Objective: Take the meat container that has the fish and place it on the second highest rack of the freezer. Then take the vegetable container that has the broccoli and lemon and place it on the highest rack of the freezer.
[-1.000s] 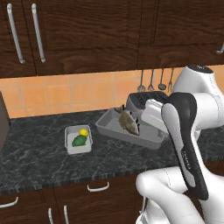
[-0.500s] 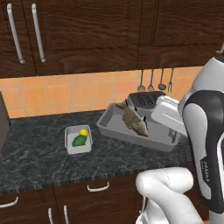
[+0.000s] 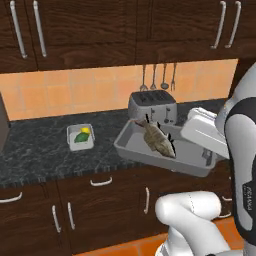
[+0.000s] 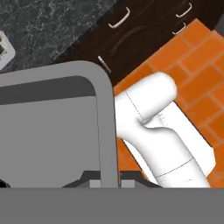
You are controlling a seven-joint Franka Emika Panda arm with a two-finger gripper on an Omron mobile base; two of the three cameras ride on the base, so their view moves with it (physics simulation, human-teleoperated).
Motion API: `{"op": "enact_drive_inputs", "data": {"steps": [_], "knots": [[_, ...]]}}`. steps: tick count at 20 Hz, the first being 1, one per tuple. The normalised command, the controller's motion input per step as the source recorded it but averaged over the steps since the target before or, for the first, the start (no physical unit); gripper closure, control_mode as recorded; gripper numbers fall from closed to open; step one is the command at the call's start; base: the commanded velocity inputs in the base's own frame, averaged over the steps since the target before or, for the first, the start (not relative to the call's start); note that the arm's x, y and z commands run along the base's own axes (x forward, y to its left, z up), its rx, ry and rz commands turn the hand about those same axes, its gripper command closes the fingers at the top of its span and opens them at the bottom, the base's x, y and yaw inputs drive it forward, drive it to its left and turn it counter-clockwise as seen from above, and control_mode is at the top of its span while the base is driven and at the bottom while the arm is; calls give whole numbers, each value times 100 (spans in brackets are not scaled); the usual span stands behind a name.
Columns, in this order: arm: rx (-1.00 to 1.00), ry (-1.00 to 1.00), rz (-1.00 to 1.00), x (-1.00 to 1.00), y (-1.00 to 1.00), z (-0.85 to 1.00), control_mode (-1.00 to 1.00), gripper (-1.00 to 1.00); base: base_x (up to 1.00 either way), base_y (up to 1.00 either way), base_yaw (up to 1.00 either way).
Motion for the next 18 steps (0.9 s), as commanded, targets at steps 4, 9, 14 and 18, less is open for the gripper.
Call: {"op": "enact_drive_inputs", "data": {"steps": [4, 9, 14, 18], "knots": [[0, 0, 0, 0, 0, 0, 100, 100, -45, -2, -83], [0, 0, 0, 0, 0, 0, 100, 100, -9, 0, -98], [0, 0, 0, 0, 0, 0, 100, 100, 0, 0, -100], [0, 0, 0, 0, 0, 0, 100, 100, 0, -2, -98]]}}
